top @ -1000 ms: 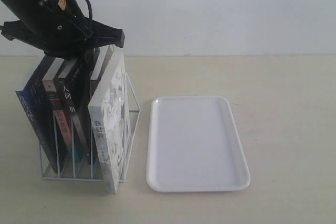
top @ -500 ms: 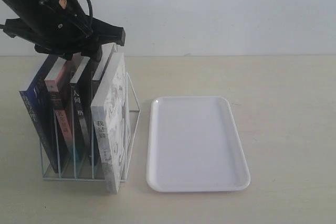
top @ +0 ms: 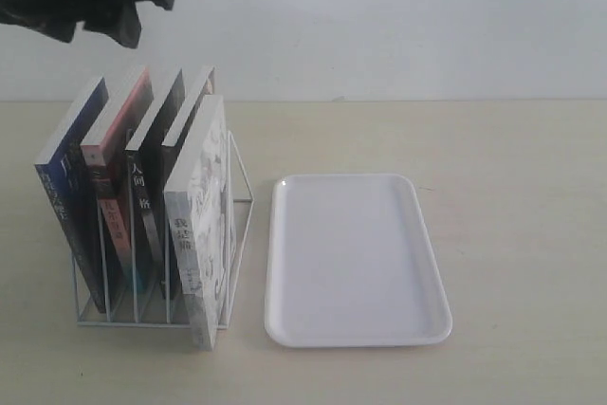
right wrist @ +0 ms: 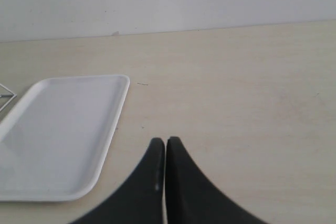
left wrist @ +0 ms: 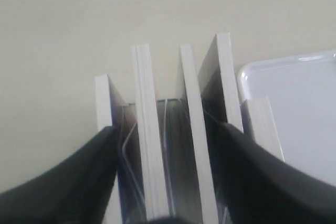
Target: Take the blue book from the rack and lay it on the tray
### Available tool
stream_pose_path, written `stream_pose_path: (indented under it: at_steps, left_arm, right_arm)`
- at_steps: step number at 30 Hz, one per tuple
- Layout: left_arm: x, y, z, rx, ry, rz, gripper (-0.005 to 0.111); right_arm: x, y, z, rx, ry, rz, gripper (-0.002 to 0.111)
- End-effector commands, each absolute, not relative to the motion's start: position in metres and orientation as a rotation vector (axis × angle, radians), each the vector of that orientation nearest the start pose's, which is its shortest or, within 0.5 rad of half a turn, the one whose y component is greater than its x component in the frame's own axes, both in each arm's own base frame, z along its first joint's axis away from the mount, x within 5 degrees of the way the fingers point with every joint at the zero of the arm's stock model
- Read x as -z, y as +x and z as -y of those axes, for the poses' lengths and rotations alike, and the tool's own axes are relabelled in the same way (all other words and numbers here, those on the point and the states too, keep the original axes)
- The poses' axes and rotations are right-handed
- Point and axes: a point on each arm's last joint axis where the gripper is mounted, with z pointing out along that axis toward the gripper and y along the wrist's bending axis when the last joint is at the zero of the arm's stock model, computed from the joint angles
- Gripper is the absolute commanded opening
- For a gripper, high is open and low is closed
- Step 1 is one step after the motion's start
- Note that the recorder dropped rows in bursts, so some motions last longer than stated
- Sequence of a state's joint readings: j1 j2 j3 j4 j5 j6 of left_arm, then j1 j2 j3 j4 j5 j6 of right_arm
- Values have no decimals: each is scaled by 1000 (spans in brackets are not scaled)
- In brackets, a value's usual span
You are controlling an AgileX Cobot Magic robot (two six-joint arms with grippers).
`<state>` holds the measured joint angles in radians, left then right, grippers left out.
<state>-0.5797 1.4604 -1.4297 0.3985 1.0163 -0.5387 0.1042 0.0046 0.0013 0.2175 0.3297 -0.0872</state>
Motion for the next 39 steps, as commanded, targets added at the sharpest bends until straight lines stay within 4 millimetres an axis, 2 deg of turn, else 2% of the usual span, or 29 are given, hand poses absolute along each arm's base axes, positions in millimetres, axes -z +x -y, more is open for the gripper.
stream_pose_path:
  at_steps: [1,6,12,20,31,39]
  left_arm:
    - [-398,258,130,-35,184,-2373,54]
    - [-397,248,121,-133,235,-2451,54]
    - [-388,250,111,-137,201,-2514,54]
    - [-354,263,102,-175,212,-2566,54]
    - [-320,286,111,-225,247,-2644,54]
    - [-311,296,115,-216,212,-2630,54]
  right_arm:
    - [-185,53,-12,-215,-35,-1804,0]
    - [-185,53,-12,-215,-35,-1804,0]
    - [-185,53,-12,-215,-35,-1804,0]
    - [-185,53,-12,-215,-35,-1804,0]
    - [-185,53,-12,-215,-35,-1804,0]
    - [-185,53,-12,-215,-35,-1804,0]
